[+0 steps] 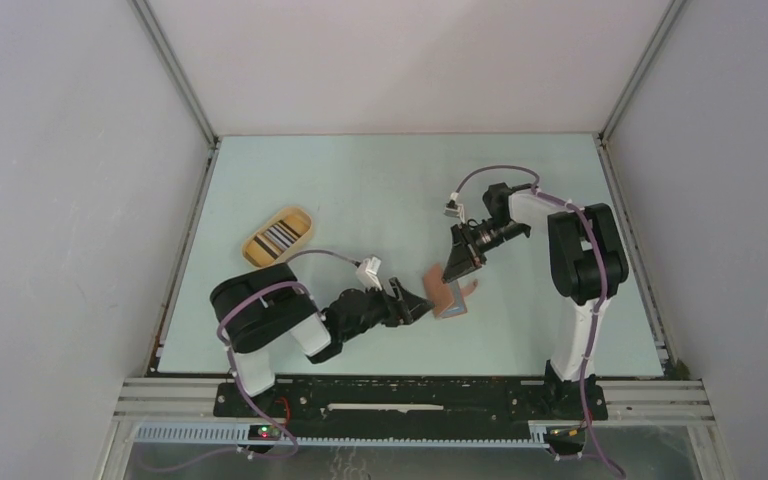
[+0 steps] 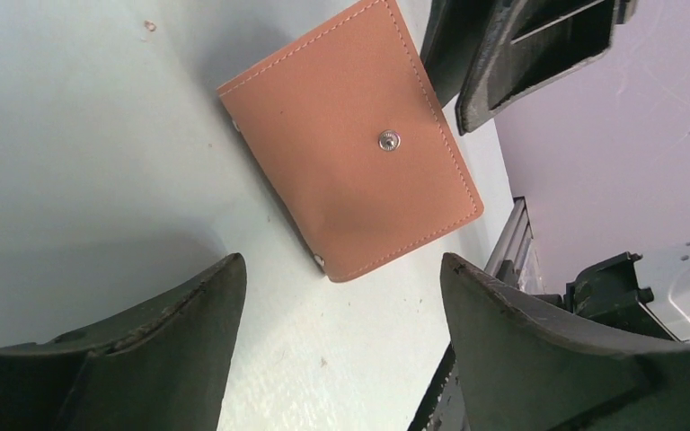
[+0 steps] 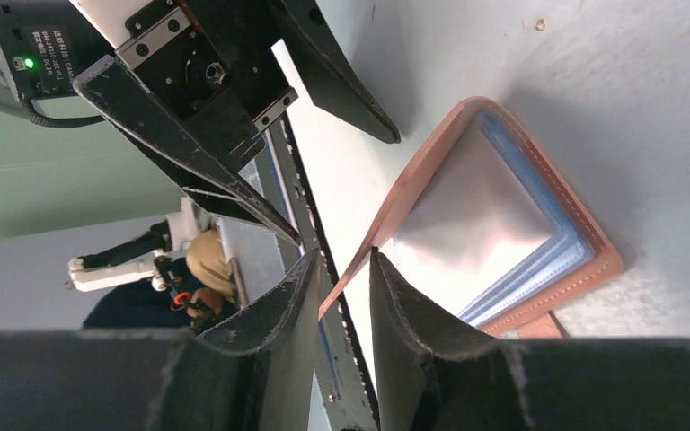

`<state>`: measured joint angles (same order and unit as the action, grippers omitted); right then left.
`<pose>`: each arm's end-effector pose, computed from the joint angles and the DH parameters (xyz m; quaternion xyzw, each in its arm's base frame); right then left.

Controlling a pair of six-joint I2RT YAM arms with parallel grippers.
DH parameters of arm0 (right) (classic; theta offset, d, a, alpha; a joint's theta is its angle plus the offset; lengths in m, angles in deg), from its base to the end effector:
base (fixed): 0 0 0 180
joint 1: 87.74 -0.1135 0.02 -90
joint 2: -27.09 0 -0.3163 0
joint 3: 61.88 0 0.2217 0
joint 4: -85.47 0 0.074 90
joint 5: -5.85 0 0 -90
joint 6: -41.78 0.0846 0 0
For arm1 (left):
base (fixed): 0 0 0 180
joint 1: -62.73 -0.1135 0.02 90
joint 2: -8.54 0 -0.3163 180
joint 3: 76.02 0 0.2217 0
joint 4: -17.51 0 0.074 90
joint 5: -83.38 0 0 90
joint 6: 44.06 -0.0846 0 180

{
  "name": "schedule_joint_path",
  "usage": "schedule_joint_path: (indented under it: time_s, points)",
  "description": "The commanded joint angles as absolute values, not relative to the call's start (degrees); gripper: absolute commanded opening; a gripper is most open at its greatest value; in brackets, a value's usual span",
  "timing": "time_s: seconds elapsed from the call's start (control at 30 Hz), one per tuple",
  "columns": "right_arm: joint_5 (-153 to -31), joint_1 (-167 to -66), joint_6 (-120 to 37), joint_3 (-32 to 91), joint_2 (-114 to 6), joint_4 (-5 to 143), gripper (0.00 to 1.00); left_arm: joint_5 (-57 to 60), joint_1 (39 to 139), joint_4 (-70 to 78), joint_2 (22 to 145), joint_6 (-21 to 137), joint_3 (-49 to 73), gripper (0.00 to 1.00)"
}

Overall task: Put the credit cards into the card holder
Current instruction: Open the card holder at the center of the board.

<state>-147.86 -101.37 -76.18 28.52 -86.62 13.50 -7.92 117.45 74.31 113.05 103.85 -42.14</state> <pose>0.3131 0.1540 0.2044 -0.2785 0.8018 0.5280 0.0269 0.1903 -0.2656 0.1727 -0.0289 0.7865 -0.5083 0.3495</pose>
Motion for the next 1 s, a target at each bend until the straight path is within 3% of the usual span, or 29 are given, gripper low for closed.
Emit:
schedule_joint_path:
  time_s: [0.0, 0.23, 0.43, 0.63, 0.77, 0.97]
  points:
    - [-153.3, -103.0, -75.2, 30.5, -88.5, 12.0, 0.35, -9.9, 117.0, 77.5, 108.1, 102.5, -46.0, 0.84]
    - [-152.1, -108.6, -72.1, 30.8, -88.7, 15.8, 0.35, -11.5, 117.0, 77.2, 100.4, 100.0, -51.4, 0.83]
    - [-144.1, -113.0, -67.0, 30.9, -90.5, 20.7, 0.38, -12.7, 117.0, 73.6, 91.3, 96.2, -54.4, 0.82]
    - [-142.9, -115.2, -67.4, 31.0, -91.9, 20.6, 0.49, -14.1, 117.1, 63.9, 81.6, 93.2, -54.3, 0.77]
    - [-142.7, -116.9, -69.1, 31.7, -91.2, 19.3, 0.58, -14.8, 117.2, 57.5, 76.7, 91.9, -53.1, 0.64]
    - [-142.7, -119.0, -71.4, 33.0, -91.0, 17.0, 0.58, -15.0, 117.2, 53.7, 73.3, 89.8, -51.0, 0.47]
